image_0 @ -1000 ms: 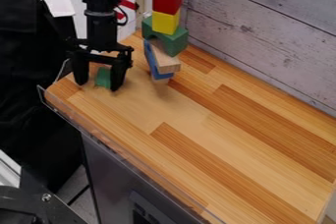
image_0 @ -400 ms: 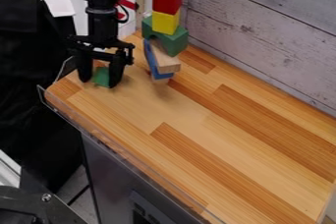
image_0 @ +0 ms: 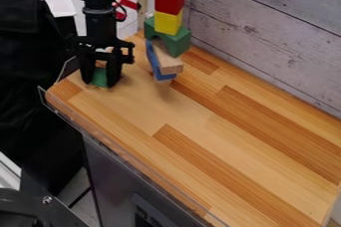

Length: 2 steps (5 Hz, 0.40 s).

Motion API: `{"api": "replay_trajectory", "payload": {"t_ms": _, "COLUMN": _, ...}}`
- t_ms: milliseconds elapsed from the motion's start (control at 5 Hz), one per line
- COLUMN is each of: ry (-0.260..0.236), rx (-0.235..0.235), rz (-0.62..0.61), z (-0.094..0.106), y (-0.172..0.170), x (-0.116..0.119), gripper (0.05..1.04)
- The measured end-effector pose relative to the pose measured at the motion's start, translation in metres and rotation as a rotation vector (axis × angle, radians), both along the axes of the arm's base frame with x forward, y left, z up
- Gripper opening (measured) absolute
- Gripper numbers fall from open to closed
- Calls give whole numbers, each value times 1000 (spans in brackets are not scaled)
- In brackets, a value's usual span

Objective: Put the green triangle on the red cube

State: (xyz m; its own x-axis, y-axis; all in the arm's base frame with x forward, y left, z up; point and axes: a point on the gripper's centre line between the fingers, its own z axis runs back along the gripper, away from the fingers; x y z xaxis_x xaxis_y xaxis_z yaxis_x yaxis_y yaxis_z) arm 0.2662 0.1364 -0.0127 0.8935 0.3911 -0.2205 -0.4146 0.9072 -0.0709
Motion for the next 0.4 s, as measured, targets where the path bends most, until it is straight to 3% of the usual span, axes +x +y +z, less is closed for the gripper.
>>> {"api": "replay_trajectory", "payload": {"t_ms": 200, "ry": -29, "rx": -18, "rz": 18, "z": 27, "y": -7, "x": -11, "gripper": 545}}
{"api": "replay_trajectory", "payload": {"t_ms": 400, "ry": -131, "rx": -2, "rz": -16, "z": 79, "y": -5, "x": -13, "gripper": 545}}
